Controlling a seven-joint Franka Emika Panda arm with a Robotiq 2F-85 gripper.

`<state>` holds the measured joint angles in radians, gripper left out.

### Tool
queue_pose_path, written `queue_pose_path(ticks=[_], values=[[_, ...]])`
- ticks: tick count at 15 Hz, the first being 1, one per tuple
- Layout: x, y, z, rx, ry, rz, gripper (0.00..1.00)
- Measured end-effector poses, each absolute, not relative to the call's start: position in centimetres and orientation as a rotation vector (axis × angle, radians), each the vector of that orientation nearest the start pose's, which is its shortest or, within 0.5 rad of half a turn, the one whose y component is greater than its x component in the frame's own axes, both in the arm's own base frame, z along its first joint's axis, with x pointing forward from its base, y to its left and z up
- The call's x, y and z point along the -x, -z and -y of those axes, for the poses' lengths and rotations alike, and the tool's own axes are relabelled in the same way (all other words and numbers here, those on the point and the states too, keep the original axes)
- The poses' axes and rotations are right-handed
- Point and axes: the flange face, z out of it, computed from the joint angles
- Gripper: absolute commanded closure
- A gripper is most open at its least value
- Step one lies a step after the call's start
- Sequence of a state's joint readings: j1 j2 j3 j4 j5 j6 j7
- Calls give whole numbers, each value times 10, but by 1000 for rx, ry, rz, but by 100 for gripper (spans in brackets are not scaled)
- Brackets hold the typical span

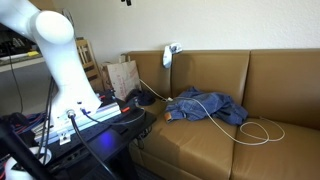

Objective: Put the sock in the bag

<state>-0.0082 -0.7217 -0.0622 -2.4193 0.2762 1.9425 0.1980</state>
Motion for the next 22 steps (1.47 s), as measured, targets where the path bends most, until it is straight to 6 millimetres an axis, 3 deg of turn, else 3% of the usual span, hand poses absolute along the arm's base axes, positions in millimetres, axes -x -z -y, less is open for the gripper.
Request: queue_pose_path(ticks=[2, 3, 6, 8, 10, 13, 15, 16, 18, 20, 22], values=[[-346, -583, 27, 2732, 343, -447, 0], [-346, -583, 26, 2735, 341, -446, 0], [-363, -566, -6, 2825, 311, -531, 0], [-386, -537, -39, 2925, 311, -579, 0], [-401, -493, -72, 3032, 304, -616, 0], [-410, -422, -117, 3209, 298, -652, 0], [-411, -400, -141, 3290, 387, -704, 0], [-411, -404, -147, 3280, 440, -758, 0], [-410, -435, -139, 3186, 502, -856, 0], [-407, -475, -109, 3060, 475, -850, 0], [-408, -502, -68, 2969, 452, -802, 0]])
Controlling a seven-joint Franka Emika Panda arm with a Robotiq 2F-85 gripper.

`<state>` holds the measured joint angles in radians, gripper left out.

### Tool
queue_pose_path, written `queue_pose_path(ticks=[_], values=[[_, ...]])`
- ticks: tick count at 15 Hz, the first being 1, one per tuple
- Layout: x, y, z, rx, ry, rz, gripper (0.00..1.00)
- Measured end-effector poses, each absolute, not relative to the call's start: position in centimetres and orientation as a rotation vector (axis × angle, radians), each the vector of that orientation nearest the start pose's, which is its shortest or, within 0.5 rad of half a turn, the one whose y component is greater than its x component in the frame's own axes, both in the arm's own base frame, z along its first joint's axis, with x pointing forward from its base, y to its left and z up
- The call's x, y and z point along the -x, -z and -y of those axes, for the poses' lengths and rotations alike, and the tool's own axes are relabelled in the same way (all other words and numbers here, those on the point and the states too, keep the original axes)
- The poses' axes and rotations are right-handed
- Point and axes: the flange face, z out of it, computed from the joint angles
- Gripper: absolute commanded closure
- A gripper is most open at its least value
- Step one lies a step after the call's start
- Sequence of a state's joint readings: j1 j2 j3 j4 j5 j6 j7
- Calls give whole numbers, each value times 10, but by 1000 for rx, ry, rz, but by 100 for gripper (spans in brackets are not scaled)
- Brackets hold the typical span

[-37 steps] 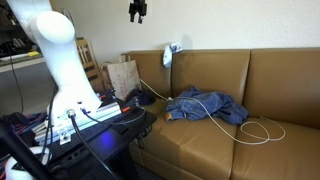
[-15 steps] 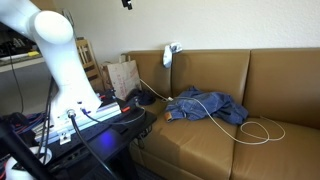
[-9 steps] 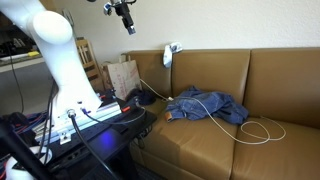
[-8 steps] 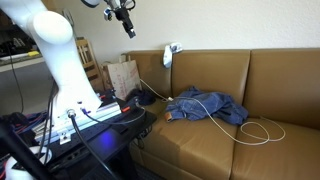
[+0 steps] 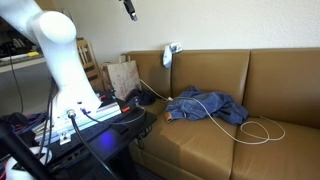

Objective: Put the sock in the bag

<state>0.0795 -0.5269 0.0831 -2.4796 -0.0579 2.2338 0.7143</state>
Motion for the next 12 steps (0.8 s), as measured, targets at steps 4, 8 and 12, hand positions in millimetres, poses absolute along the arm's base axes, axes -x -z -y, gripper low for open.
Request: queue_pose_path(ticks=[4, 8, 12], values=[[-411, -504, -54, 2946, 433, -788, 0], [-405, -504, -68, 2981, 402, -635, 0], [-400, -476, -140, 3041, 288, -339, 0]])
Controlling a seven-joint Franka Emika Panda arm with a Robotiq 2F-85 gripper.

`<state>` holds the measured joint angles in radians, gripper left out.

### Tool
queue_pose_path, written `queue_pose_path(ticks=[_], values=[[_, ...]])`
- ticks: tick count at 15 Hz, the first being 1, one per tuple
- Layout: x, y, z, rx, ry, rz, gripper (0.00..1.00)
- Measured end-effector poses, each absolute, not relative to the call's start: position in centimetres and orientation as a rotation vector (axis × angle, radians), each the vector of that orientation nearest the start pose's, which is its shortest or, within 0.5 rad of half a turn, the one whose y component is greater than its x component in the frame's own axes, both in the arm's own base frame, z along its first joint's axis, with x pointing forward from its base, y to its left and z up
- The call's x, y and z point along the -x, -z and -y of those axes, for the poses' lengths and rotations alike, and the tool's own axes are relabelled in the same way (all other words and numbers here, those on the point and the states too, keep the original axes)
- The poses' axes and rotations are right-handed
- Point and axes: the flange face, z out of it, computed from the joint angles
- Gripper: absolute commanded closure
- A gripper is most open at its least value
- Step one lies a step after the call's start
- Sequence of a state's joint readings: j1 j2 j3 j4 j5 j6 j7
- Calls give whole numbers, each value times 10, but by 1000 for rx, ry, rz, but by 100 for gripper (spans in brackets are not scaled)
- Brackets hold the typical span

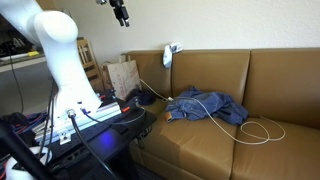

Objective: Put the sock in the bag

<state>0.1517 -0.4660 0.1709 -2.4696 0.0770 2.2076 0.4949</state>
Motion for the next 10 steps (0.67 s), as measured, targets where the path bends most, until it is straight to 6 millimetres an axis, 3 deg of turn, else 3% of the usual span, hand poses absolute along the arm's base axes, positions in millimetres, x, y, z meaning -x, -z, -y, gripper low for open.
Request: queue_pose_path(ticks=[4, 7, 10], values=[[-398, -426, -206, 3218, 200, -191, 0], [-406, -410, -226, 3355, 367, -275, 0], [-412, -417, -233, 3433, 600, -423, 0]])
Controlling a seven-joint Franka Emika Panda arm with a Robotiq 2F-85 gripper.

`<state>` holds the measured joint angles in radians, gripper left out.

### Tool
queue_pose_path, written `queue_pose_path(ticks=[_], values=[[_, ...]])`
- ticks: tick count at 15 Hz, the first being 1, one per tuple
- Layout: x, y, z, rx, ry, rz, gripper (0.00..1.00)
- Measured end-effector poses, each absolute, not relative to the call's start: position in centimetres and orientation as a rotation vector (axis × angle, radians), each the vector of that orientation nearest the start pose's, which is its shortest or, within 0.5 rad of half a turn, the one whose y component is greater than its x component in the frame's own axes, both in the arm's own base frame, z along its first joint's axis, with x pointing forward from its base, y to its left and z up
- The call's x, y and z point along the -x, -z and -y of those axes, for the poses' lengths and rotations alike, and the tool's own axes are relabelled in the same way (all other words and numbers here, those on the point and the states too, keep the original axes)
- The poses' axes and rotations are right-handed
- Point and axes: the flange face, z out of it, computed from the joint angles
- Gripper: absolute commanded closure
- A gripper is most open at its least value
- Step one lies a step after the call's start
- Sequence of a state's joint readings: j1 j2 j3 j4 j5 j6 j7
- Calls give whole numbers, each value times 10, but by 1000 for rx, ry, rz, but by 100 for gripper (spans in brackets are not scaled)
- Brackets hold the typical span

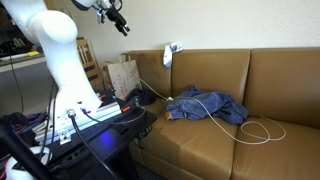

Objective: Put the sock in the bag

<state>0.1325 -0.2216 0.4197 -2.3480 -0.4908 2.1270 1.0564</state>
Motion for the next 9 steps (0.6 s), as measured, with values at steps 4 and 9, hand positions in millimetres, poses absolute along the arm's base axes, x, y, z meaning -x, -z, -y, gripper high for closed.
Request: queue_pose_path(ticks=[4, 9], values=[[-481, -468, -204, 3373, 472, -475, 0], [-498, -467, -202, 3333, 493, -313, 0]])
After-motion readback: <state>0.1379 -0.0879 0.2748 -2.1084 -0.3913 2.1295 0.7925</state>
